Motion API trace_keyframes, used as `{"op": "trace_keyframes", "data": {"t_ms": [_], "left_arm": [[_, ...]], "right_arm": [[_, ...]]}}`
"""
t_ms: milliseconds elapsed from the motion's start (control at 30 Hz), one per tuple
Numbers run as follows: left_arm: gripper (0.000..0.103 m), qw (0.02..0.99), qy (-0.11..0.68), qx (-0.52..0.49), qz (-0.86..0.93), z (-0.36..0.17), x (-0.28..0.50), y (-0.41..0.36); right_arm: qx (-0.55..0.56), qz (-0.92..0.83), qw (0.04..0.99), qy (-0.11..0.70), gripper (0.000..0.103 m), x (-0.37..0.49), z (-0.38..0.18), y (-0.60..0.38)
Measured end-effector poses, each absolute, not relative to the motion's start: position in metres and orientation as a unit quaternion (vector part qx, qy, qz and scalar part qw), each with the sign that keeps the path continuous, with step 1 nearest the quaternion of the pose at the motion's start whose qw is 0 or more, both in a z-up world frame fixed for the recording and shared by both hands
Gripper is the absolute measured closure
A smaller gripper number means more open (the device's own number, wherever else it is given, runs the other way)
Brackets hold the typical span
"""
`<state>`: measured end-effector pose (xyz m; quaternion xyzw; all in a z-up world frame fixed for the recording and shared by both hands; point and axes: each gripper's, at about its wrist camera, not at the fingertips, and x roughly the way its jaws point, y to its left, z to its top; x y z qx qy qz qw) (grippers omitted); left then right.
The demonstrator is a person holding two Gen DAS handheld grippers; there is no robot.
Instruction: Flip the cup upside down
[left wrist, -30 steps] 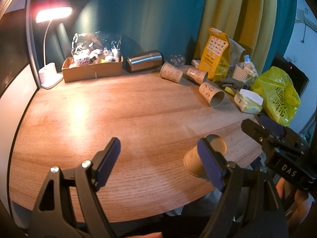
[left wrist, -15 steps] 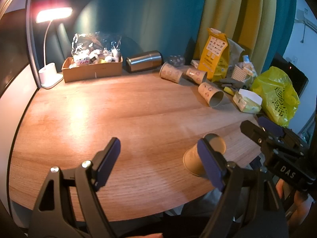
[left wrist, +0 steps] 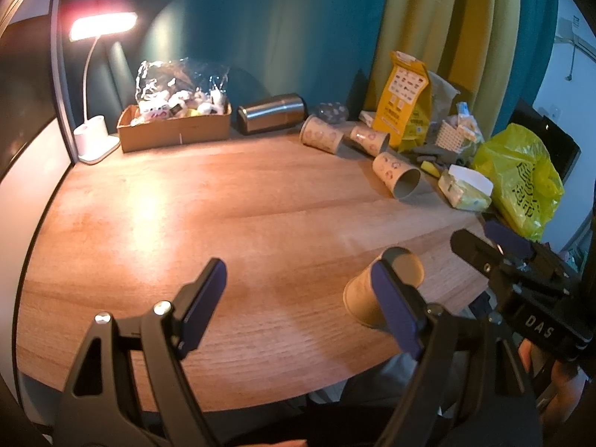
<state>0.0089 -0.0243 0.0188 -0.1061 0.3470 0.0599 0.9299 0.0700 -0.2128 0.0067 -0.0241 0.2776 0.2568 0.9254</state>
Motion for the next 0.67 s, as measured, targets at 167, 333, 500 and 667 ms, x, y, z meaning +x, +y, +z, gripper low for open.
{"op": "trace_keyframes", "data": {"t_ms": [167,333,500,667], "left_arm": [[0.022,0.93,0.347,-0.106,0.06,0.0188,0.009,-0.0242],[0.022,0.93,0.347,-0.106,0.06,0.0187,0.0084,-0.0243],[0.022,0.931,0.345,-0.105,0.059,0.0189,0.0079,-0.0253],[0.022,0.93,0.347,-0.104,0.057,0.0166,0.0093,-0.0238]], "right_arm": [[-0.024,0.258,0.925,0.279,0.028,0.0712,0.007,-0.2129],[-0.025,0.258,0.925,0.279,0.028,0.0705,0.0076,-0.2118],[-0.027,0.261,0.923,0.282,0.028,0.0713,0.0066,-0.2109],[-0.032,0.268,0.919,0.287,0.028,0.0726,0.0018,-0.209]]}}
